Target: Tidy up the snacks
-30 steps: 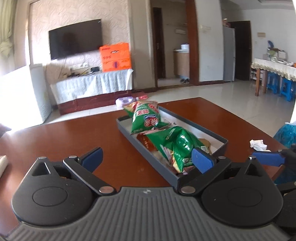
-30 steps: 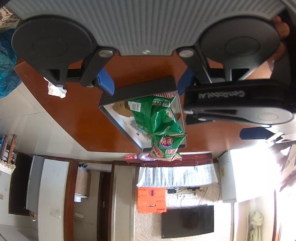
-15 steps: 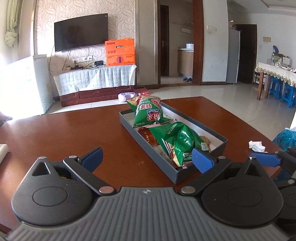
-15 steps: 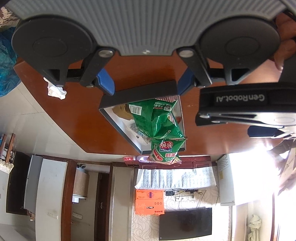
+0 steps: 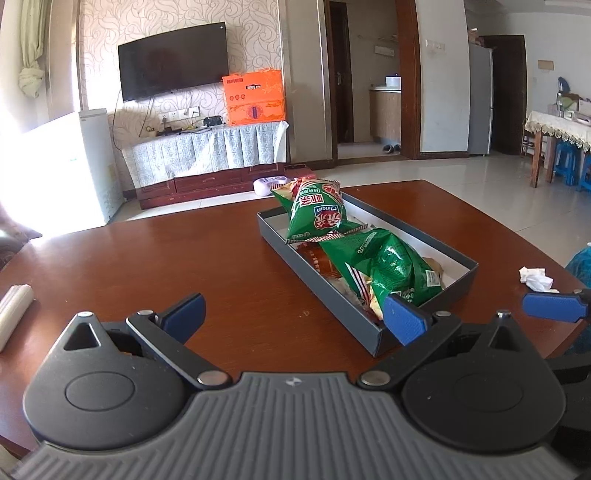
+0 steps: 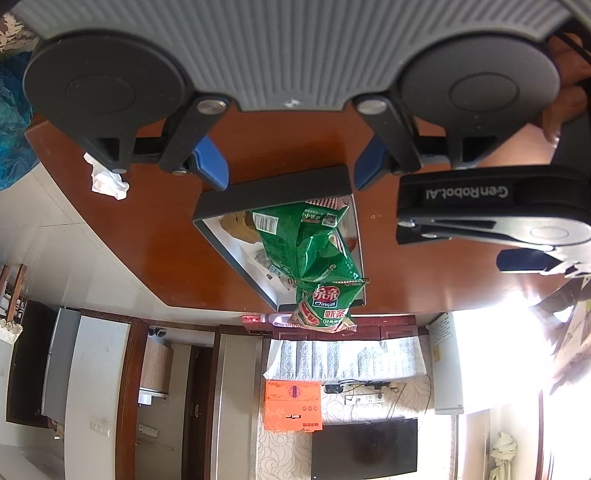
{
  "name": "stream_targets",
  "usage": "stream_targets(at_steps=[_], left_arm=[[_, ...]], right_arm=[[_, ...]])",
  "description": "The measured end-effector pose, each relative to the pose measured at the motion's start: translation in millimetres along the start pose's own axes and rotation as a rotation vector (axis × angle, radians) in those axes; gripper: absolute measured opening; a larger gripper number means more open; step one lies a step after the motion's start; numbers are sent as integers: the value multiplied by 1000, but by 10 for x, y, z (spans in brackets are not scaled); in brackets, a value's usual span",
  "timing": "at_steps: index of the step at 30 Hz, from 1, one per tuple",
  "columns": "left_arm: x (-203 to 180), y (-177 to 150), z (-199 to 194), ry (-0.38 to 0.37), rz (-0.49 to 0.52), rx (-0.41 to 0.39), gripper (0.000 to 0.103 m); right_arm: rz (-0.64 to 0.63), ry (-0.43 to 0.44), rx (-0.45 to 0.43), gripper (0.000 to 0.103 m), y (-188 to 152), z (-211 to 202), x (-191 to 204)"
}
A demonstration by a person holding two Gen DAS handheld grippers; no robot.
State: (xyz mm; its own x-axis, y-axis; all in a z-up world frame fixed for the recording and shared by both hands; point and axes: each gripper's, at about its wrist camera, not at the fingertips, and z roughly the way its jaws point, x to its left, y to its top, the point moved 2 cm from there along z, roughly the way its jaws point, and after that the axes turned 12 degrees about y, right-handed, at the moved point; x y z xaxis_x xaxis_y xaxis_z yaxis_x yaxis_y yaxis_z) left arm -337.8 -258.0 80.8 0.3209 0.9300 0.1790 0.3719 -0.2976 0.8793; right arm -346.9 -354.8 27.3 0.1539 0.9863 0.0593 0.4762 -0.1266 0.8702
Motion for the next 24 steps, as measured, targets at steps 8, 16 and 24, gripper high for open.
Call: stream_targets(at_steps=[8, 16, 24], left_arm=[[24, -4, 17, -10, -13, 9, 103], [7, 4, 60, 4, -23, 36, 103], [2, 7, 77, 8, -35, 35, 103]], right_arm=[[1, 2, 7, 77, 2, 8, -14], [-6, 2, 12, 77, -14, 11, -1], [-10, 2, 16, 77, -21, 19, 8]])
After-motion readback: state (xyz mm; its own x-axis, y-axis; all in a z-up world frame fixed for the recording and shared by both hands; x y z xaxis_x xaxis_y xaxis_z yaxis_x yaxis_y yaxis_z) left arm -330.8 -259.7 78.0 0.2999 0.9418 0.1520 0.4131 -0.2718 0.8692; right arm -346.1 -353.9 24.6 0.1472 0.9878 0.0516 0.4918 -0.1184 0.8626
